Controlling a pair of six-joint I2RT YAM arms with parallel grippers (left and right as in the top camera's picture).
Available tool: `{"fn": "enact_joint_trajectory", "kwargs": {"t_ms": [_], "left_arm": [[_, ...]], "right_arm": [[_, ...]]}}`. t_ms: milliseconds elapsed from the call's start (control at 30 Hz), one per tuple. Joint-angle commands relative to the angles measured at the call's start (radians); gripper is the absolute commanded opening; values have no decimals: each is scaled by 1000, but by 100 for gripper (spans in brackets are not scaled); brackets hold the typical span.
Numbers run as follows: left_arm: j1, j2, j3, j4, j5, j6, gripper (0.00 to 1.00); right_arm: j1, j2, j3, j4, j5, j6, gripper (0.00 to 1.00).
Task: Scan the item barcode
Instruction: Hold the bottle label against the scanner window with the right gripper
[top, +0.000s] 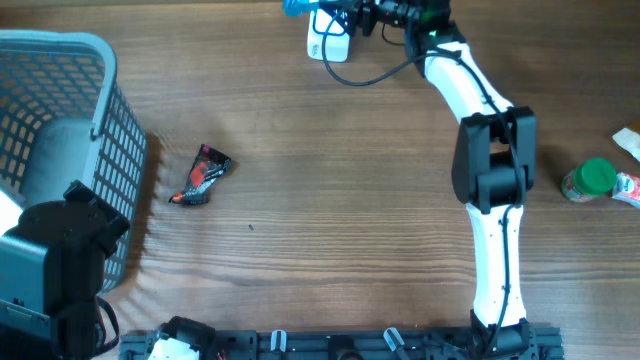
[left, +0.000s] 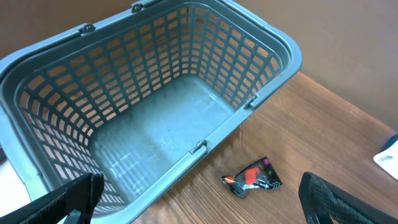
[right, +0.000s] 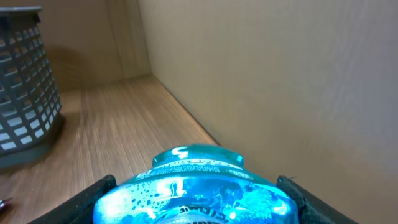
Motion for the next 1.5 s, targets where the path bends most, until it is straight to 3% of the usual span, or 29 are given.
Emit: {"fn": "enact_joint_trajectory", "kwargs": {"t_ms": [0,200,367,900,1467], "left_arm": [[5,1,6,0,11,-17,100],[5,1,6,0,29,-18,99],[5,1,6,0,39,-18,100],[5,1,6,0,58,-24,100],[5,1,6,0,58,-25,100]], "right_arm": [[0,19,26,96,-71,99,53],[-4,25,26,127,-87,73,41],[-50,84,26,238,-80,167,46],[-48,147,26,435,-79,266,41],[-26,185,26,419,-50,254,42]]}}
